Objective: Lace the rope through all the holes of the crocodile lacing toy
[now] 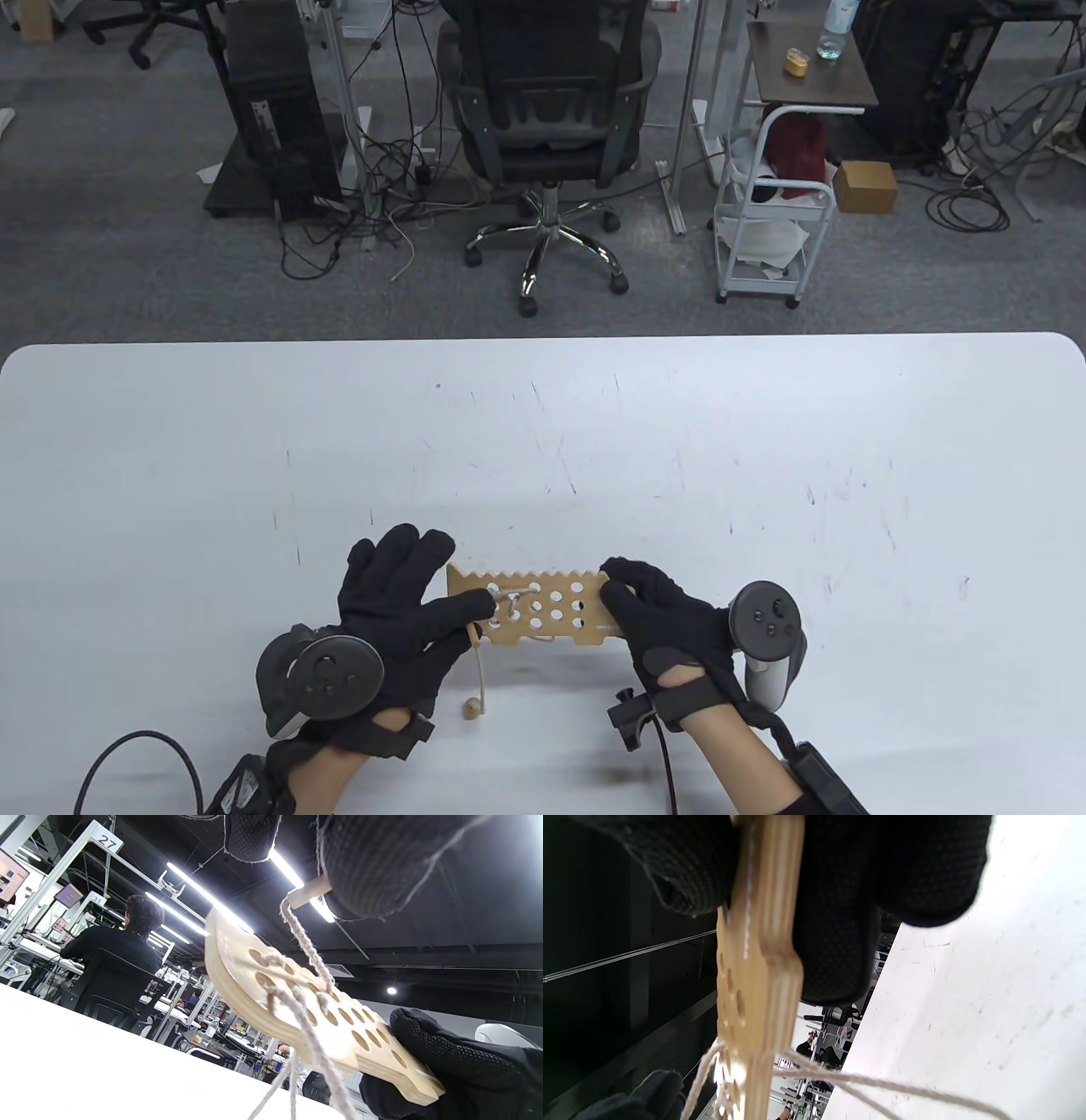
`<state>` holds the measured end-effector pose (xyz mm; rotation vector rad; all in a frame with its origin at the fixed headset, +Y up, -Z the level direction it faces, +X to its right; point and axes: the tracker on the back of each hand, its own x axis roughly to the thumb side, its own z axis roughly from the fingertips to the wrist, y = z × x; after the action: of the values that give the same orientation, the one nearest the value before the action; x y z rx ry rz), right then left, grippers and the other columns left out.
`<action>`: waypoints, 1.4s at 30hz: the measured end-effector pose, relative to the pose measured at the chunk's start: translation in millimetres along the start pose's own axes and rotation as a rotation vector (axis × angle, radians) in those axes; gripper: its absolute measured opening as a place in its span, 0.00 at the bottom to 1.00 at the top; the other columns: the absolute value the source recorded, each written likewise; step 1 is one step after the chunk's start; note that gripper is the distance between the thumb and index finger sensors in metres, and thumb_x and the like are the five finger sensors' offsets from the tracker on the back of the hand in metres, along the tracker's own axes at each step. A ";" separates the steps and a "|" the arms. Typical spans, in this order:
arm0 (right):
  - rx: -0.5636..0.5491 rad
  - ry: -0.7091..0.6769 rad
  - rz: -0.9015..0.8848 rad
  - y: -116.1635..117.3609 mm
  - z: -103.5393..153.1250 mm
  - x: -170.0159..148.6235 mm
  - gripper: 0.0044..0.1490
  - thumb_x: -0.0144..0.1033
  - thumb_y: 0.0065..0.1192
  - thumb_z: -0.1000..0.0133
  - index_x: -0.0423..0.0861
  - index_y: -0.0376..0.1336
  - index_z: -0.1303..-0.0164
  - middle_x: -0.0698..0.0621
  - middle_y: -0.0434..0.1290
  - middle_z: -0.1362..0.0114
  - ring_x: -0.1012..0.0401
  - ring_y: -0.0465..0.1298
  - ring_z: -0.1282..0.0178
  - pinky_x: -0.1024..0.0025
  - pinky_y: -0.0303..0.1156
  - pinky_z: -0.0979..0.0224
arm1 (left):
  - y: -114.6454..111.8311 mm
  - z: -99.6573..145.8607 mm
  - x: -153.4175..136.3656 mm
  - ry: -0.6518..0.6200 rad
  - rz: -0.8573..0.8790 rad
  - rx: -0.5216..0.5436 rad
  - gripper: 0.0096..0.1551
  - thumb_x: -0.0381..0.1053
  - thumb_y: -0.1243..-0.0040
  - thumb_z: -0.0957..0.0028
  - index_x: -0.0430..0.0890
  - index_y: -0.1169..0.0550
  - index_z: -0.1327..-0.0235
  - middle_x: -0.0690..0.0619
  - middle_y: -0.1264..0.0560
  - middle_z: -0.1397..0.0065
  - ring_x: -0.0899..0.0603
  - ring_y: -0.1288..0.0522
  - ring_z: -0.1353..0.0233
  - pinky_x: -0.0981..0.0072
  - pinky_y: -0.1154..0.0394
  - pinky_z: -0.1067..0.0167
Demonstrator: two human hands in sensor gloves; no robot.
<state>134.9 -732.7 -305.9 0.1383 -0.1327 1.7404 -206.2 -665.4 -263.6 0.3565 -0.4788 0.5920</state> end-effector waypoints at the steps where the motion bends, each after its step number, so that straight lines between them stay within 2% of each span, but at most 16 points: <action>1: -0.003 0.005 -0.001 -1.5 -0.8 -0.6 0.29 0.45 0.69 0.50 0.42 0.70 0.42 0.50 0.87 0.50 0.56 0.90 0.58 0.59 0.80 0.51 | 1.3 -0.1 -1.3 0.005 0.002 0.005 0.24 0.59 0.29 0.56 0.72 0.17 0.45 0.52 0.40 0.16 0.36 0.52 0.15 0.34 0.61 0.23; 42: -0.222 0.156 -0.028 -61.5 -24.7 -26.7 0.29 0.44 0.69 0.49 0.42 0.70 0.42 0.50 0.87 0.50 0.55 0.90 0.58 0.58 0.80 0.50 | 41.7 2.5 -40.3 0.161 0.048 0.191 0.24 0.59 0.30 0.55 0.71 0.18 0.43 0.52 0.38 0.17 0.36 0.50 0.15 0.34 0.60 0.23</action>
<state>199.6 -743.9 -334.0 -0.1570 -0.2073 1.6896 -261.6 -652.1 -275.0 0.4754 -0.2770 0.7093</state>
